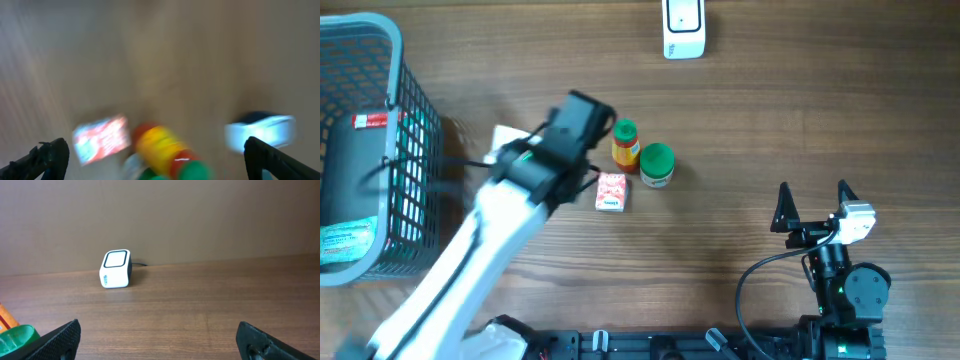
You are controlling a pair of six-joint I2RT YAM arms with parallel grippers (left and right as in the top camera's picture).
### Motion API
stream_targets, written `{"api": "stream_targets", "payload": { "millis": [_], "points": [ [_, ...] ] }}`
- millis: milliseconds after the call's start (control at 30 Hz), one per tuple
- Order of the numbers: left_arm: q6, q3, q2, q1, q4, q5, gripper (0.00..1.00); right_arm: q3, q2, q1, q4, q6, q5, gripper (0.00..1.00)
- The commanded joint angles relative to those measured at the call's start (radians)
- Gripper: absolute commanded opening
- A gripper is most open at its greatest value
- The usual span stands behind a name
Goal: Scan the item barcode
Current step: 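Set the Kleenex pack on table in front of the bottle, then reach left gripper into basket and grasp the green wipes pack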
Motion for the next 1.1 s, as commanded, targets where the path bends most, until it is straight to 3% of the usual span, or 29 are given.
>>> {"api": "stream_targets", "payload": {
  "millis": [0,200,333,367,500,633,867,1067],
  "points": [
    [0.29,0.094,-0.148,0.09,0.063,-0.305,1.0,-0.001,-0.004,0.004,0.004,0.003,-0.001,1.0],
    [0.583,0.246,-0.209,0.425,0.099,-0.188,1.0,-0.001,-0.004,0.004,0.004,0.002,-0.001,1.0],
    [0.611,0.274,-0.19,0.698,0.071,-0.021,0.99,-0.001,-0.004,0.004,0.004,0.002,-0.001,1.0],
    [0.611,0.274,-0.158,0.844,0.04,0.086,0.99,-0.001,-0.004,0.004,0.004,0.002,-0.001,1.0],
    [0.611,0.274,-0.025,1.084,-0.047,0.289,0.99,-0.001,-0.004,0.004,0.004,0.002,-0.001,1.0],
    [0.612,0.274,0.149,1.208,-0.112,0.33,1.0,-0.001,-0.004,0.004,0.004,0.002,-0.001,1.0],
    [0.659,0.274,0.42,1.254,-0.117,0.333,0.97,-0.001,-0.004,0.004,0.004,0.002,-0.001,1.0],
    [0.659,0.274,0.582,1.254,-0.09,0.33,0.84,-0.001,-0.004,0.004,0.004,0.002,-0.001,1.0]
  ]
}}
